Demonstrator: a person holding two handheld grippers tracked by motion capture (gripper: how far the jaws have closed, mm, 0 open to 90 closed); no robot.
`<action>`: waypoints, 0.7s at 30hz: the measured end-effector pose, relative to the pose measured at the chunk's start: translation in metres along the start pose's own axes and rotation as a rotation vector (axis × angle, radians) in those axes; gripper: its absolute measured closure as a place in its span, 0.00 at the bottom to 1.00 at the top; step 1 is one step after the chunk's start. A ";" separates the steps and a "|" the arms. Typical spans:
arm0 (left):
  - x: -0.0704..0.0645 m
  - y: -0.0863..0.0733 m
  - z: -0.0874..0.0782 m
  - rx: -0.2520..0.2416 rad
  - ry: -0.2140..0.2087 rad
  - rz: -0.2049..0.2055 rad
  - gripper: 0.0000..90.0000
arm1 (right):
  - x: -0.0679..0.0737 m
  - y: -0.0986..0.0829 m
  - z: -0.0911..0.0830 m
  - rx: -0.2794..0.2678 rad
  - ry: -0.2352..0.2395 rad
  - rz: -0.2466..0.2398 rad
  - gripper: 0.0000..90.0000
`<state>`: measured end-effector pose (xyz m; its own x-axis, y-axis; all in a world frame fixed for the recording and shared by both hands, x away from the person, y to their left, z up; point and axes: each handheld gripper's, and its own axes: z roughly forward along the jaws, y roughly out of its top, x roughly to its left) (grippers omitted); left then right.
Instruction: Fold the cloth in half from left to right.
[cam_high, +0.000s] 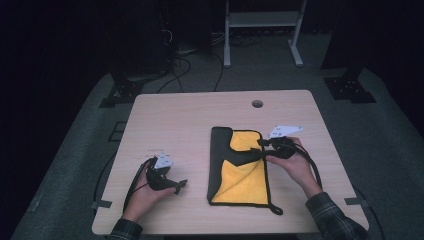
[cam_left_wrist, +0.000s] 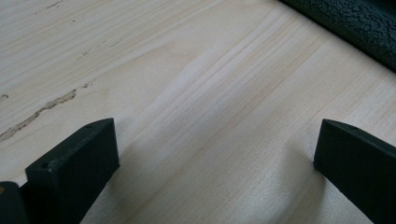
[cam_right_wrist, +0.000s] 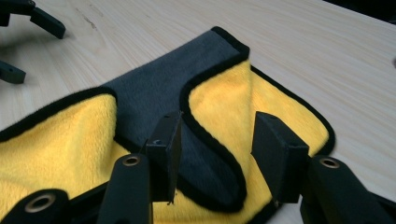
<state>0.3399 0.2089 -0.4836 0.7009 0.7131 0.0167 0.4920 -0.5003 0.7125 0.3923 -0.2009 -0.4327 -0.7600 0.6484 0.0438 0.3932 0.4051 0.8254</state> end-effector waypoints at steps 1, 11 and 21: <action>0.000 0.000 0.000 0.000 0.000 0.000 0.00 | 0.000 0.002 0.003 0.003 0.003 -0.005 0.58; 0.000 0.000 0.000 -0.001 -0.001 0.000 0.00 | 0.007 0.019 0.042 0.017 0.043 -0.030 0.62; 0.000 0.000 0.000 0.000 -0.001 0.000 0.00 | 0.013 0.020 0.078 0.061 0.061 -0.050 0.68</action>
<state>0.3401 0.2087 -0.4836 0.7016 0.7124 0.0158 0.4920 -0.5004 0.7124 0.4305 -0.1338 -0.4596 -0.8087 0.5869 0.0388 0.3831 0.4757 0.7918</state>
